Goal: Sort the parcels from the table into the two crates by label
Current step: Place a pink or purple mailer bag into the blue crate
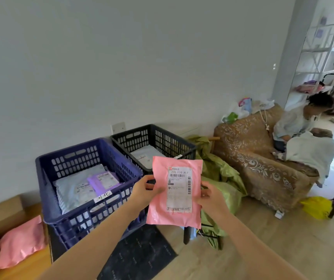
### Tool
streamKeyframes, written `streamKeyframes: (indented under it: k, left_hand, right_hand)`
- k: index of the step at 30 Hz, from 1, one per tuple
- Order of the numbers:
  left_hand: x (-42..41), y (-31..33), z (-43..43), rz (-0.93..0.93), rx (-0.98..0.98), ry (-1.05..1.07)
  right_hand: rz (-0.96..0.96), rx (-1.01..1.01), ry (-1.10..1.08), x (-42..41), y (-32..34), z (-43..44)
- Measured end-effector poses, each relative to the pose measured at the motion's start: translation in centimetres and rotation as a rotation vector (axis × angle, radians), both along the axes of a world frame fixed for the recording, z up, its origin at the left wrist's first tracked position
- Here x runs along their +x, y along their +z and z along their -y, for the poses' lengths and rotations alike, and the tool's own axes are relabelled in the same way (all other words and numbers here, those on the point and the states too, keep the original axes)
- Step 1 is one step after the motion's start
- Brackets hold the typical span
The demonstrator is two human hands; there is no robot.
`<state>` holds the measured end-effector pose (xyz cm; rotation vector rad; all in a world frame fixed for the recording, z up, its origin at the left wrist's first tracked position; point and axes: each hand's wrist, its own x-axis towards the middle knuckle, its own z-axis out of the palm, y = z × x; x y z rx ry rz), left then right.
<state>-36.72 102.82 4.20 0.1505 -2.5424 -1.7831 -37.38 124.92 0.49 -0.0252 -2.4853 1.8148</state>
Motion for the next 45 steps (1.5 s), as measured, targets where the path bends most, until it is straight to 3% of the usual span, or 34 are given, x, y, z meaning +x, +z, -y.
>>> streamKeyframes:
  k: [7, 16, 21, 25, 28, 37, 45]
  left_hand:
    - [-7.2, 1.5, -2.0, -0.021, 0.0, -0.006]
    - [-18.8, 4.8, -1.4, -0.197, -0.014, 0.101]
    - [-26.3, 8.2, 1.0, -0.28, -0.215, 0.099]
    - [-31.6, 10.8, 2.4, -0.316, -0.435, -0.017]
    - [-34.8, 11.6, 3.4, -0.253, -0.503, -0.097]
    - [-40.6, 10.3, 4.8, -0.134, -0.471, -0.076]
    - [-42.9, 8.8, 6.6, -0.031, -0.294, 0.255]
  right_hand:
    - [-0.034, -0.017, 0.001, -6.2, 1.7, -2.2]
    - [-0.101, 0.091, 0.072, -17.5, 5.4, -1.5]
    - [-0.139, 0.169, 0.148, -25.2, 8.2, -0.1]
    - [-0.152, 0.239, 0.245, -30.7, 9.5, 2.0]
    - [-0.148, 0.25, 0.304, -34.2, 9.8, 3.2]
    - [-0.144, 0.231, 0.393, -43.0, 8.1, 5.4]
    - [-0.057, 0.092, 0.361, -49.6, 5.6, 6.7]
